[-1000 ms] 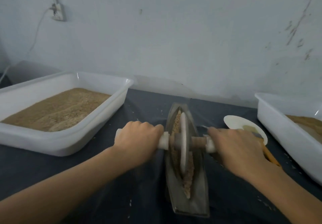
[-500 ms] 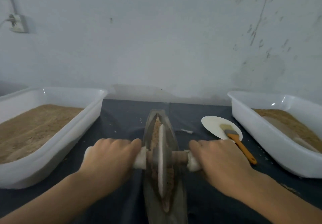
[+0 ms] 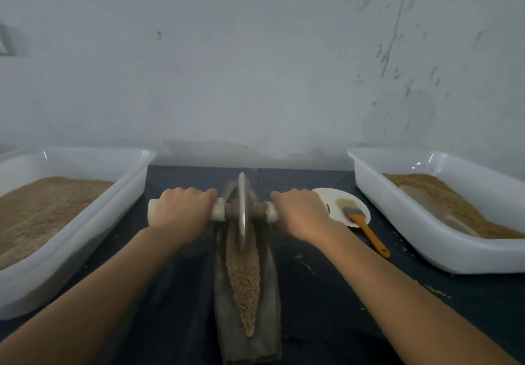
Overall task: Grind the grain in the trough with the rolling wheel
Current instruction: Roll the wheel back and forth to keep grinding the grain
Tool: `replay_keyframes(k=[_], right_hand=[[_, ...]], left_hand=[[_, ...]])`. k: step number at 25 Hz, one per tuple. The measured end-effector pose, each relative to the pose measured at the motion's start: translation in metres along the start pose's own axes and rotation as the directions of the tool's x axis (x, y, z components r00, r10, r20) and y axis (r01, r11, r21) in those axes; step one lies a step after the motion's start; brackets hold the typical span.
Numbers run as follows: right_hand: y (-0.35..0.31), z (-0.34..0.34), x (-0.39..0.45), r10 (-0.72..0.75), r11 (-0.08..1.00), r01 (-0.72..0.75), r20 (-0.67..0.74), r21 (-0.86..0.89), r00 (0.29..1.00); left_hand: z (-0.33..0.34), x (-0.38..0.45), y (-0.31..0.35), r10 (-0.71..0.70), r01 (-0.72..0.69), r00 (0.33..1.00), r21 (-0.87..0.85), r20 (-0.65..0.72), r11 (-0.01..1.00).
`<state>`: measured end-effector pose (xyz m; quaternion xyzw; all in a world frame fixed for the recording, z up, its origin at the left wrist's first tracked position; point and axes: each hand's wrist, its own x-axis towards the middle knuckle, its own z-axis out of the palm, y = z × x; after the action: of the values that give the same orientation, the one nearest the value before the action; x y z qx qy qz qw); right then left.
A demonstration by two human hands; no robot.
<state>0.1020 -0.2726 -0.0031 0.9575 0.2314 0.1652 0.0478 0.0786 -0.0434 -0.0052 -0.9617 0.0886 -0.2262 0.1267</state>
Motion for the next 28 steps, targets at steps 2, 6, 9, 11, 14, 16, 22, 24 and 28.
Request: replay_keyframes(k=[2,6,9,11,14,16,22,24,28], right_hand=[[-0.001,-0.006,-0.038,-0.045,0.998,0.043,0.046,0.052,0.998],[-0.010,-0.024,-0.094,-0.229,0.971,0.217,-0.128,-0.104,0.965],[-0.015,-0.025,-0.066,-0.193,0.969,0.178,-0.076,-0.169,0.978],[-0.011,-0.021,-0.022,-0.126,0.975,0.105,-0.096,-0.197,0.987],[0.000,-0.014,0.028,-0.023,0.977,0.005,-0.084,-0.213,0.996],[0.001,-0.012,0.026,-0.022,0.985,0.012,-0.057,-0.169,0.998],[-0.002,-0.018,-0.091,-0.140,0.990,0.140,-0.015,0.013,0.990],[-0.001,-0.019,-0.106,-0.161,0.987,0.159,-0.077,-0.027,0.984],[0.002,-0.006,-0.056,-0.035,0.999,0.035,0.039,-0.002,0.999]], left_hand=[[-0.006,-0.031,0.002,0.056,-0.056,0.998,0.008,-0.005,0.998],[-0.011,-0.093,-0.003,0.189,-0.208,0.968,-0.102,-0.165,0.973],[-0.005,-0.076,-0.010,0.189,-0.194,0.979,-0.083,-0.070,0.977],[0.007,-0.035,-0.014,0.121,-0.126,0.990,-0.069,-0.067,0.990],[0.016,0.012,-0.019,-0.055,0.061,0.997,-0.126,0.052,0.990],[0.011,0.012,-0.017,-0.035,0.038,0.999,-0.095,0.040,0.995],[-0.035,-0.081,0.002,0.255,-0.261,0.961,-0.051,-0.109,0.964],[-0.047,-0.093,-0.001,0.272,-0.285,0.943,-0.044,-0.191,0.957],[-0.032,-0.057,-0.001,0.219,-0.219,0.976,0.042,-0.006,0.975]])
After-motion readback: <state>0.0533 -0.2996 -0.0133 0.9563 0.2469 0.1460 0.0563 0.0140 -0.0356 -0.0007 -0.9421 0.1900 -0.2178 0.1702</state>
